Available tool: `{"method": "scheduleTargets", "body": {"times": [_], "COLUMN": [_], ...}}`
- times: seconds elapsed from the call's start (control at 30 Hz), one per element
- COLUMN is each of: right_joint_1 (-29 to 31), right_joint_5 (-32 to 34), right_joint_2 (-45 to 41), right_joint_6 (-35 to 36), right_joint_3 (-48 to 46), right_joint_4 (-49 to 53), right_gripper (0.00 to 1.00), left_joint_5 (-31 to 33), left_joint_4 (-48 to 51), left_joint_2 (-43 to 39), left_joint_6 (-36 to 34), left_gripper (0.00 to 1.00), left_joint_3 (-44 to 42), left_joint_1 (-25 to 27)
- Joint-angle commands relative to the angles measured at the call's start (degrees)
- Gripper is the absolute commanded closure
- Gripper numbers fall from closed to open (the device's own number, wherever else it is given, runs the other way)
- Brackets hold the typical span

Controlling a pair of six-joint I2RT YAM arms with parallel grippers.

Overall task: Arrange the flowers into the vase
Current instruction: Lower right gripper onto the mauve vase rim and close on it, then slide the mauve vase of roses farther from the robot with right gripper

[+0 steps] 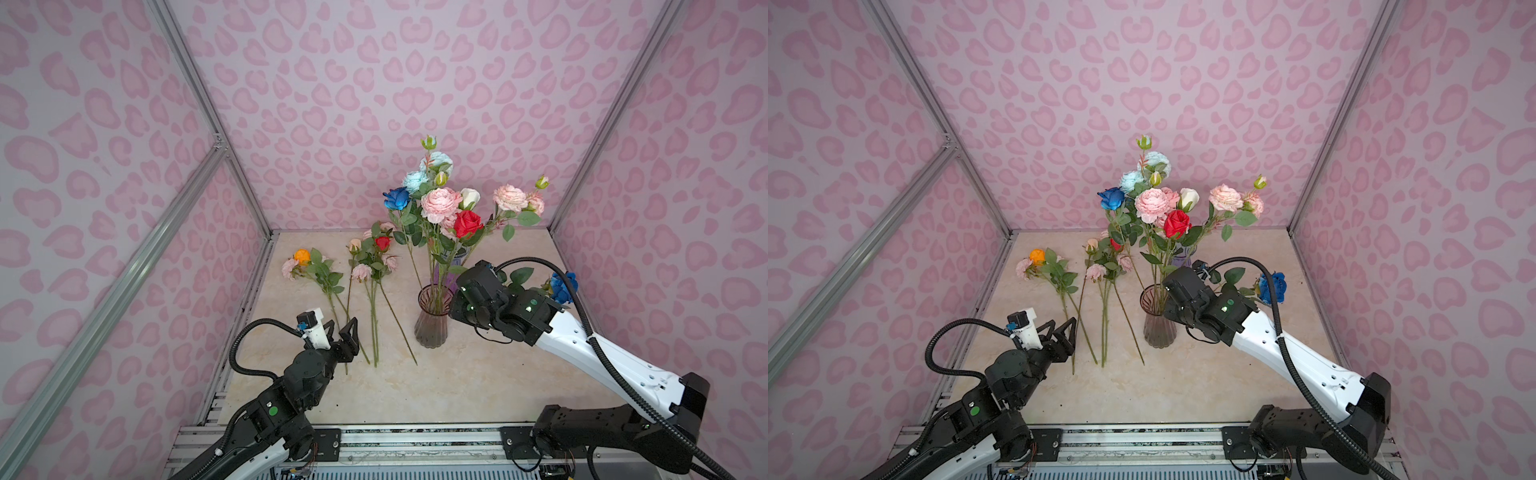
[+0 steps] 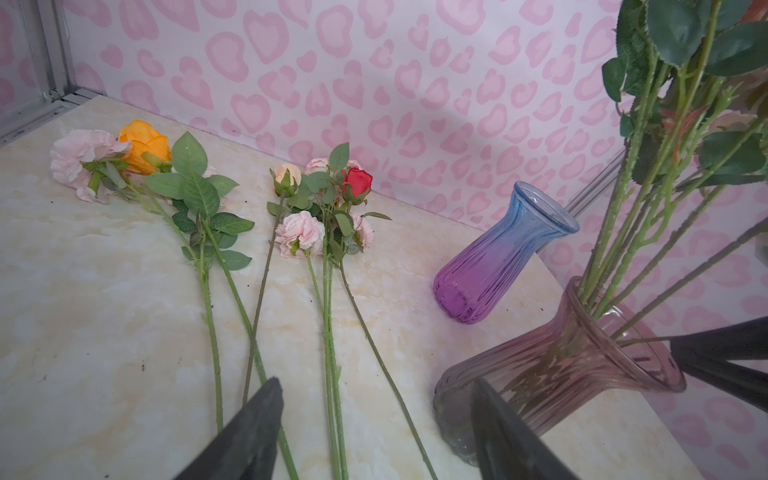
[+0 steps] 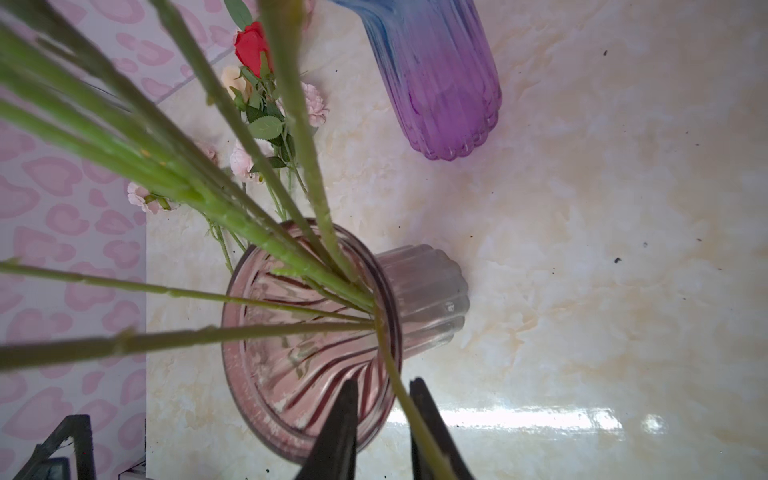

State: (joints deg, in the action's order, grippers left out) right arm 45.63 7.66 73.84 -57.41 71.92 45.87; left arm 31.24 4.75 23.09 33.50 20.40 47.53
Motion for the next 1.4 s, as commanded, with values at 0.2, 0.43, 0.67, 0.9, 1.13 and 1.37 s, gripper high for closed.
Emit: {"method": "scheduleTargets", "body": {"times": [0.2,0.43,0.67,0.9,1.13,1.37], "right_joint_1": [-1.93,-3.3,-3.94,-4.53,-5.5,-6.97], "right_joint_5": [-4.66,-4.79,-5.19,-7.73,-8.04,-8.78], "right_joint_2": [3.93,6.85,7.37,6.67,6.77,5.16], "right_joint_6": [4.15,7.12,7.5,6.93,9.02,9.24], "right_joint_3": [1.65,4.5,3.16,0.64,2.22,2.52], "right_joint_4": [-1.25,0.7,1.16,0.88,2.56,3.61], "right_gripper": [0.79,0.8,0.8,0.84,0.93,1.0], "left_joint_5": [0.4,0.83,0.84,0.4,-0.39,-0.83], "left_joint_4": [-1.02,-1.28,-1.39,-1.95,-1.96,-1.88], "left_joint_2": [1.17,1.47,1.52,1.95,2.91,2.09], "left_joint_6": [-0.02,0.08,0.25,0.17,0.43,1.04], "left_gripper": [0.28,0.28,0.28,0.28,0.28,0.28], "left_joint_3": [0.27,0.06,-0.28,-0.52,-0.36,-0.49], "left_joint_1": [-0.03,-0.07,-0.07,-0.04,-0.06,-0.07]}}
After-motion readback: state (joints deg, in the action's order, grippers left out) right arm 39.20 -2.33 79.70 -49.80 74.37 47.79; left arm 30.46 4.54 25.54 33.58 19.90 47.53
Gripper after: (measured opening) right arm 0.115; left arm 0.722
